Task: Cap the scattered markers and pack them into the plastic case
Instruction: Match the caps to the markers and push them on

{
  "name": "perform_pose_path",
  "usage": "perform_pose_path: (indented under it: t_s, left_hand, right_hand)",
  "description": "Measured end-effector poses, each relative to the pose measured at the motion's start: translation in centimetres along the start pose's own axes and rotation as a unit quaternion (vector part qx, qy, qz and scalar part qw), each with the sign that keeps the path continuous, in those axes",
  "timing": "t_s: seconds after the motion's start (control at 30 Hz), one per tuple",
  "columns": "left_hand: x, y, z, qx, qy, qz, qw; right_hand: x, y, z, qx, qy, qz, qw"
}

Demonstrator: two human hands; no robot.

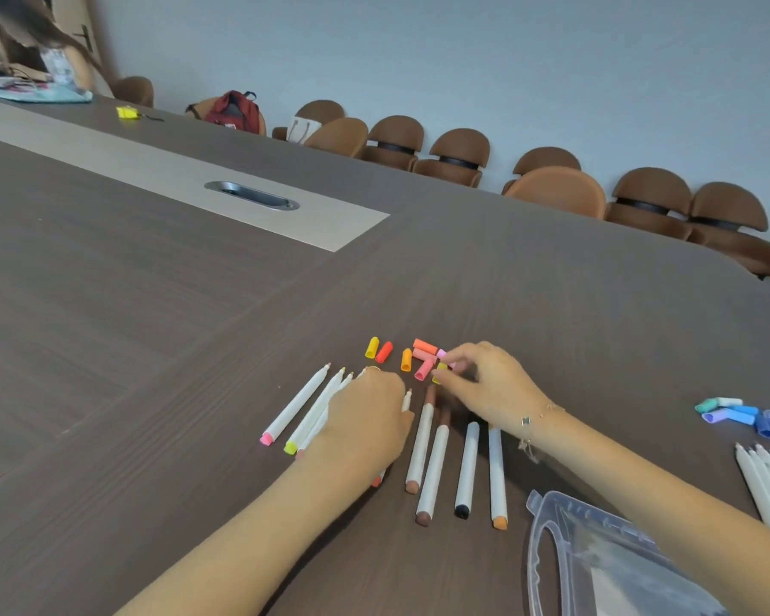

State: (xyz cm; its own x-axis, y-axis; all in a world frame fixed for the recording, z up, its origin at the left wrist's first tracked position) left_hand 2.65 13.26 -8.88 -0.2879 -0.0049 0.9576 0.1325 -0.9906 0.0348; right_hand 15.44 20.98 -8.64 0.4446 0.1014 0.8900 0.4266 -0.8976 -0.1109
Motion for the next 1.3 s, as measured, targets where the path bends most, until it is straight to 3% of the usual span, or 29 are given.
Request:
perform_pose_path:
  t_s: [0.17,0.3,0.4,0.5,0.6,0.7,0.9,1.0,1.1,1.3]
  left_hand:
    - [-0.6,0.3,0.4,0.001,-0.007,-0.011,1.0]
    - [0.4,-0.4,-1.2,0.017,0.076,-0.009,0.997]
    - [1.5,-1.4,-2.5,0.029,0.173,-0.001,0.984]
    - [1.8,-1.5,-2.6,0.031,0.283,-0.022,0.958]
    - [1.7,-0.9,-1.3,0.008,0.39,-0.057,0.919]
    - [1.6,-0.3,0.2,-0.016,0.442,-0.083,0.893]
    - [1.7,0.4,1.0,-0.02,0.463,-0.107,0.88]
    - [1.6,0.4,0.9,-0.016,0.448,-0.099,0.888]
    - [1.9,0.3,0.7,-0.009,0.443,-0.069,0.894]
    - [2.3,0.5,0.8,-0.016,0.442,-0.061,0.895]
  right_hand:
    - [0.3,-5.9,1.3,-0.001,0.04,0.028,0.999]
    - [-1.5,-8.5,1.4,-0.001,0.026,-0.024,0.999]
    - [-2.2,-8.5,1.1,-0.005,0.006,-0.021,1.0]
    - [-1.2,-7.4,0.4,0.002,-0.108,0.004,0.994]
    - [0.3,-5.4,-0.2,-0.017,-0.312,0.0,0.95]
    - [0.9,-3.3,-0.9,-0.053,-0.501,-0.024,0.863]
    - [0.1,-1.3,-1.6,-0.085,-0.603,-0.052,0.791]
    - [0.1,-1.1,-1.5,-0.088,-0.611,-0.037,0.786]
    - [1.0,-1.4,-0.6,-0.096,-0.57,-0.006,0.816]
    - [1.7,-1.8,0.2,-0.11,-0.547,-0.037,0.829]
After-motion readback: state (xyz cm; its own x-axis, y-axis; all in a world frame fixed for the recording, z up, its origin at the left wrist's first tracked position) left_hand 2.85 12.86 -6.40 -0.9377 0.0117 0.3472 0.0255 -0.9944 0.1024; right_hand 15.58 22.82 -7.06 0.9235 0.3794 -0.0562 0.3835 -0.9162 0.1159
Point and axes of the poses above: each hand's wrist, its own y-axis away from the middle knuckle, its own x-axis out of the back of the hand, z = x × y, the point moved 5 cm from there along -y, towards the middle knuckle, and after that the axes turned 1 degree about -x, right-handed, at the moved point
